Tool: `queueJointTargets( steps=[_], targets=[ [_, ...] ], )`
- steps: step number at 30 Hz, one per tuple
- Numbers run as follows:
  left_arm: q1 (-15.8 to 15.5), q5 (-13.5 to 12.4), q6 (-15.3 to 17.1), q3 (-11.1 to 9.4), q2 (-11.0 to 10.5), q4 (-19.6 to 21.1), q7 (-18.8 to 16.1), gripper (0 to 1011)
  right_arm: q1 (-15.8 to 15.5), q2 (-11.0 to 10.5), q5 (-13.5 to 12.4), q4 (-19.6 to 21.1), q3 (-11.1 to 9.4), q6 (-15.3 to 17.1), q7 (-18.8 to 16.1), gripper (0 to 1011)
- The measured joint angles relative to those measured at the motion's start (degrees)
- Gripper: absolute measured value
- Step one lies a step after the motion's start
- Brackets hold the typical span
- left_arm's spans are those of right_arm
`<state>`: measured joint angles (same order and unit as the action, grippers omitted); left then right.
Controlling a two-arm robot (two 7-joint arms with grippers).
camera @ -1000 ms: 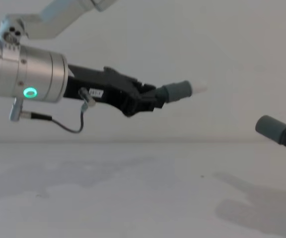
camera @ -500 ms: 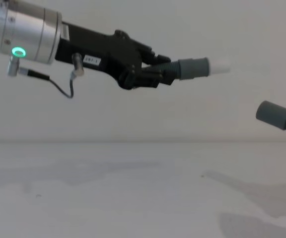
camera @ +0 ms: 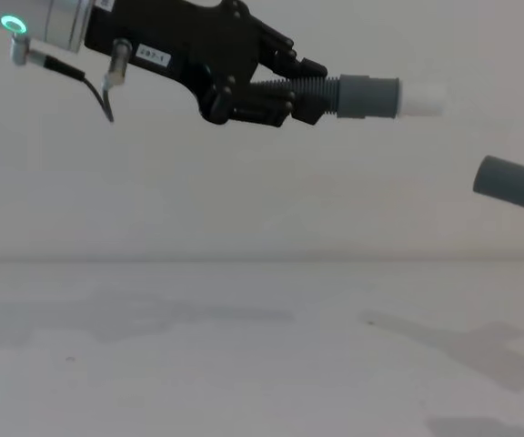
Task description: Use both hands to pick up one end of the pipe from the table, align the ends, and insert them.
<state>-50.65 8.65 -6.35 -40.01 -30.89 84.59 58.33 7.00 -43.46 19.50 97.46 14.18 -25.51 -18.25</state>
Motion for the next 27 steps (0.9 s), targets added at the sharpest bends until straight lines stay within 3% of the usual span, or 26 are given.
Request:
queueJointTargets(
  steps=[8, 15, 16, 19, 21, 24, 25, 27],
  targets=[
    [-1.8, -0.1, -1.9, -0.7, -0.4, -0.3, 2.4, 313, 2.2, -1.2, 6.0, -2.1, 0.1, -7.5, 3.3, 129],
    [-2.8, -0.2, -2.9, -1.1, -0.6, -0.4, 3.6, 313, 4.4, -1.9, 13.0, -4.2, -0.2, -15.3, 8.4, 129],
    [-2.9, -0.2, -3.1, -1.2, -0.6, -0.5, 3.8, 313, 4.4, -1.9, 13.0, -4.2, -0.2, -15.3, 8.4, 129],
    [-3.1, -0.2, -3.2, -1.2, -0.7, -0.5, 4.0, 313, 5.2, -2.0, 16.3, -5.1, -0.5, -18.5, 11.1, 129],
    [-3.3, -0.3, -3.4, -1.3, -0.7, -0.5, 4.3, 313, 5.9, -2.0, 19.9, -5.9, -1.0, -21.6, 14.0, 129],
    [-3.4, -0.3, -3.5, -1.3, -0.7, -0.5, 4.5, 313, 6.5, -2.0, 22.7, -6.5, -1.5, -23.7, 16.3, 129],
    [-3.4, -0.3, -3.5, -1.3, -0.7, -0.5, 4.5, 313, 6.9, -1.9, 25.0, -6.9, -1.7, -25.4, 18.2, 129],
    [-3.5, -0.3, -3.6, -1.4, -0.7, -0.5, 4.6, 313, 7.3, -1.8, 27.1, -7.3, -2.1, -26.7, 20.0, 129]
  ],
)
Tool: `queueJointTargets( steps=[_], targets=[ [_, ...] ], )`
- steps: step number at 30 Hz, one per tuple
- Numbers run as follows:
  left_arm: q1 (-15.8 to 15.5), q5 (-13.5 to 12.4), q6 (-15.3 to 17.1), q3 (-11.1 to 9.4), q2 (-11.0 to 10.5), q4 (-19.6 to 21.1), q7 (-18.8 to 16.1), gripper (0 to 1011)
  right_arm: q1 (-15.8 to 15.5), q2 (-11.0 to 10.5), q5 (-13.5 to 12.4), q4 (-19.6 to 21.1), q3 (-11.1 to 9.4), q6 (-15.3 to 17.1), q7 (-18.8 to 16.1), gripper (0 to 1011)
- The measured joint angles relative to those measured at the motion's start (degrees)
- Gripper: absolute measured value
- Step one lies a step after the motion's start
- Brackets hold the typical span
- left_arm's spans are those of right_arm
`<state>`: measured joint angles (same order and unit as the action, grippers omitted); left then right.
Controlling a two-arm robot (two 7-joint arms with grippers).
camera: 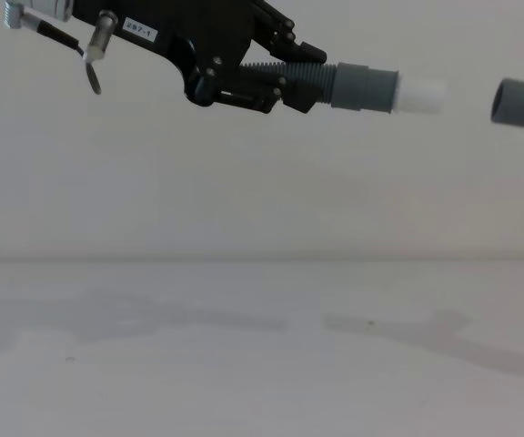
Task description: Use both hands to pick up one end of the pipe from the table, align the ends, and insert them.
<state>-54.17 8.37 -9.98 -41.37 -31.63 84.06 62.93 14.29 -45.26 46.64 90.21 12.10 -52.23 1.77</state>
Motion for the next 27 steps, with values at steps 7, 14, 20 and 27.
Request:
queueJointTargets(
  steps=[7, 14, 20, 27],
  targets=[
    [-0.2, 0.0, -0.2, -0.1, 0.0, 0.0, 0.3, 313, 1.8, 0.2, 10.9, -1.2, -1.0, -5.9, 9.3, 129],
    [-0.3, 0.0, -0.3, -0.1, -0.1, -0.1, 0.4, 313, 3.2, -0.3, 16.4, -1.4, -0.7, -10.2, 13.5, 129],
    [-0.4, 0.0, -0.4, -0.1, -0.1, -0.1, 0.5, 313, 3.9, -1.1, 15.1, -1.0, 0.6, -10.6, 11.3, 129],
    [-0.4, 0.0, -0.4, -0.1, -0.1, -0.1, 0.5, 313, 4.5, -1.9, 10.8, -0.1, 2.2, -8.2, 6.5, 129]
  ],
)
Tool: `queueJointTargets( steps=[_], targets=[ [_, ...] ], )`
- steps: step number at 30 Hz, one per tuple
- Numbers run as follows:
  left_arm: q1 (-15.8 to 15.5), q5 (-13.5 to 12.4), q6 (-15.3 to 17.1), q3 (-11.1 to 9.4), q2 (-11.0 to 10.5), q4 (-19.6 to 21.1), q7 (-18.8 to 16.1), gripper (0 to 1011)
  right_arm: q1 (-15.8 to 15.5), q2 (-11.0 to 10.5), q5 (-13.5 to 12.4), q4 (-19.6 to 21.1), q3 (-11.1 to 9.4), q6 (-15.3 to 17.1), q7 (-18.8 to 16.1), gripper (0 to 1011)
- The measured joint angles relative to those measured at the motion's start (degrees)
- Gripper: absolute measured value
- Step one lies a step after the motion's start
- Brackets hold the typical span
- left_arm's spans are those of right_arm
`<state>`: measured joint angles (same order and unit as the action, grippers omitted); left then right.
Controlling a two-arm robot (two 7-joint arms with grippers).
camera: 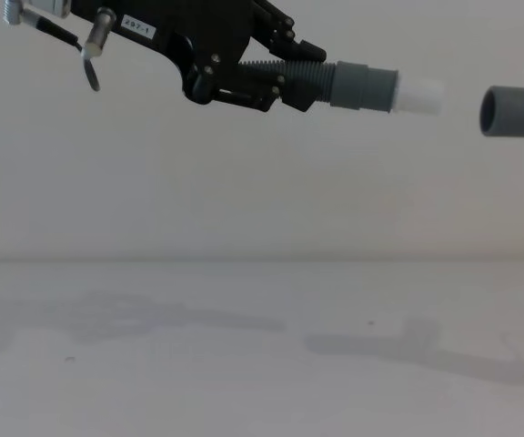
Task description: Use both hands to pick up one end of the pipe from the table, align the ends, and insert them.
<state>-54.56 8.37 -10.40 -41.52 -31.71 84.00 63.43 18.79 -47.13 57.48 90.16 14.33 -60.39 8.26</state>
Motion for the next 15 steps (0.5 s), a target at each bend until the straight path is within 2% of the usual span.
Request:
queueJointTargets(
  steps=[3, 4, 7, 8, 15],
  targets=[
    [0.0, 0.0, 0.0, 0.0, 0.0, 0.0, 0.0, 313, 0.1, -0.1, -1.2, 0.2, 0.4, 0.8, -1.2, 129],
    [0.0, 0.0, 0.0, 0.0, 0.0, 0.0, 0.0, 313, 0.6, -0.2, -4.1, 0.5, 1.3, 2.7, -3.8, 129],
    [0.0, 0.0, 0.0, 0.0, 0.0, 0.0, 0.0, 313, 0.9, -0.1, -6.2, 0.5, 1.8, 4.2, -5.5, 129],
    [0.0, 0.0, 0.0, 0.0, 0.0, 0.0, 0.0, 313, 0.9, -0.1, -6.2, 0.5, 1.8, 4.2, -5.5, 129],
    [0.0, 0.0, 0.0, 0.0, 0.0, 0.0, 0.0, 313, 1.9, -0.1, -10.5, 0.7, 3.3, 7.1, -9.6, 129]
  ],
)
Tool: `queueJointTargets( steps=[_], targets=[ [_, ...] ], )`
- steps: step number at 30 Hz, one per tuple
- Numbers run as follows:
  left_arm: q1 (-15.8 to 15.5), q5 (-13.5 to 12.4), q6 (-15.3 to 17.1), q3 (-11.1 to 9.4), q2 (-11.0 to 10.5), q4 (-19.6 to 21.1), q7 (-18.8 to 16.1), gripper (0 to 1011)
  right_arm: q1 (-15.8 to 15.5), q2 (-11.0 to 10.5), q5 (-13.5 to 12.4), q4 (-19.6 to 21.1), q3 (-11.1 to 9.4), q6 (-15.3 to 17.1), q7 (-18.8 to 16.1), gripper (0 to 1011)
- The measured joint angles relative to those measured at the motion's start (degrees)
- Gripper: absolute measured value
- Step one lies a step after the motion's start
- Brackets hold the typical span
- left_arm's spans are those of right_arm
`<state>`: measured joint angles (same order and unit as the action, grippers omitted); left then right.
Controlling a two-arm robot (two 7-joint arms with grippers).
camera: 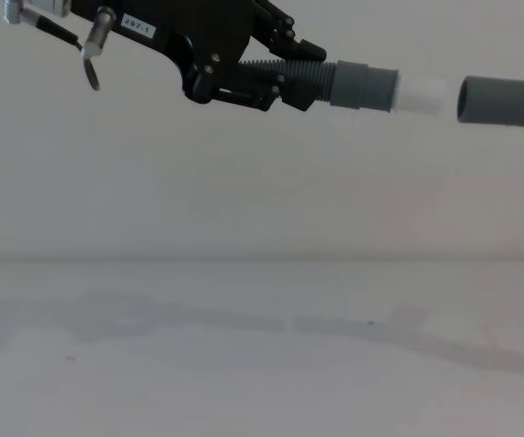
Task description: Use both hands to pick up one end of the pipe from the table, align the ends, and insert them.
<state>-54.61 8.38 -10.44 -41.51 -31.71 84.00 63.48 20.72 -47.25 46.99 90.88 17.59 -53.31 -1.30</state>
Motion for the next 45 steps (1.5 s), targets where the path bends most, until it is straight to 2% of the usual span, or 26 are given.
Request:
queueJointTargets(
  steps=[7, 15, 28, 45],
  targets=[
    [0.0, 0.0, 0.0, 0.0, 0.0, 0.0, 0.0, 313, 0.4, -0.4, -2.9, 0.3, 1.1, 2.1, -2.9, 129],
    [0.0, 0.0, 0.0, 0.0, 0.0, 0.0, 0.0, 313, 0.8, -0.9, -4.9, 0.6, 2.1, 3.4, -4.8, 129],
    [0.0, 0.0, 0.0, 0.0, 0.0, 0.0, 0.0, 313, 1.0, -1.5, -6.3, 1.1, 2.7, 4.3, -5.7, 129],
    [0.0, 0.0, 0.0, 0.0, 0.0, 0.0, 0.0, 313, -0.1, -2.1, -7.9, 3.0, 2.2, 4.2, -6.1, 129]
  ],
)
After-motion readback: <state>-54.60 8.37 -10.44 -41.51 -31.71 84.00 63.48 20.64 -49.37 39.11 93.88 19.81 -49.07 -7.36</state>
